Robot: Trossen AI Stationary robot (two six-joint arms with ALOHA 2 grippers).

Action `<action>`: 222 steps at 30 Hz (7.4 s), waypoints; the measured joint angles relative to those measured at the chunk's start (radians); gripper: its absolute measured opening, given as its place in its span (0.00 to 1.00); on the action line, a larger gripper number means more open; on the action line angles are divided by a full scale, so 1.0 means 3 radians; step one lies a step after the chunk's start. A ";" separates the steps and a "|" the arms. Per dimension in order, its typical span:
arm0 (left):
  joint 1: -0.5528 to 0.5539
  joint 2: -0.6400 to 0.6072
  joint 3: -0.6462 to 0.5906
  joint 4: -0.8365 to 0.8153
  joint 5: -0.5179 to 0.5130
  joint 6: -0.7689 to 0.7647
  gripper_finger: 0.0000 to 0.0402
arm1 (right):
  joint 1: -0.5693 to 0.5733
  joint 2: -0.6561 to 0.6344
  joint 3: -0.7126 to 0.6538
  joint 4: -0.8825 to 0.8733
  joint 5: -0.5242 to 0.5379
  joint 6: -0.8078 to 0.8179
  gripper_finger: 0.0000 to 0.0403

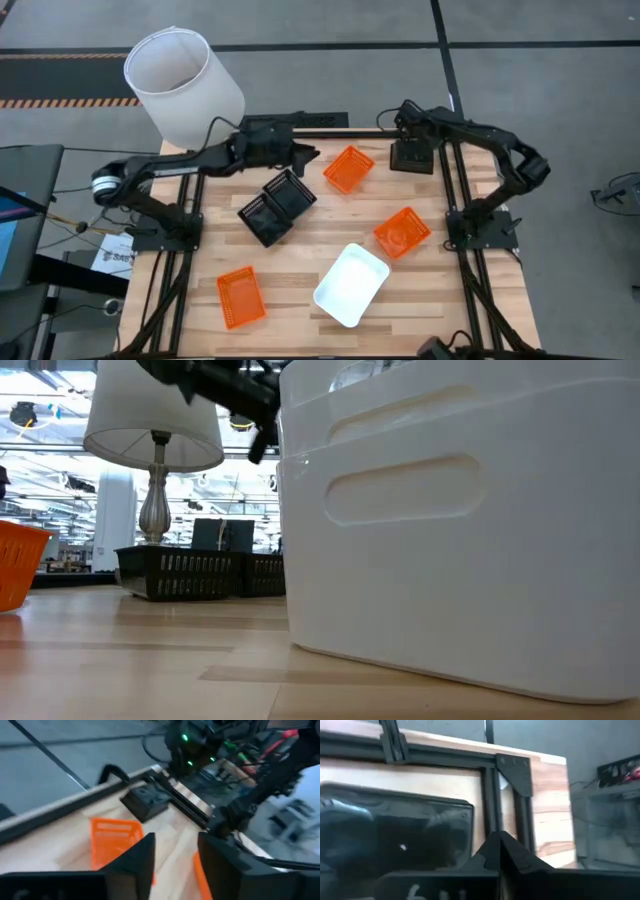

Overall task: Stack baskets by color
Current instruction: Adjust the bins

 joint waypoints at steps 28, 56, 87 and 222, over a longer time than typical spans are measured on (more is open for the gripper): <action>-0.0187 0.0128 0.0000 -0.0098 0.0288 0.0126 0.00 | 0.1216 0.0313 0.0118 0.0182 -0.0786 0.0068 0.01; -0.0425 0.2011 0.1933 -0.1642 -0.0242 0.0610 0.00 | 0.1580 -0.0493 -0.0265 -0.0622 -0.0134 0.0927 0.01; 0.0027 0.2655 0.2800 -0.3069 -0.1653 0.0928 0.00 | 0.1462 -0.1158 -0.0874 0.0190 -0.0267 0.0740 0.02; -0.0660 0.2874 0.3675 -0.3255 -0.1720 0.1388 0.00 | 0.2199 -0.2335 -0.1111 0.1986 -0.2581 -0.1388 0.01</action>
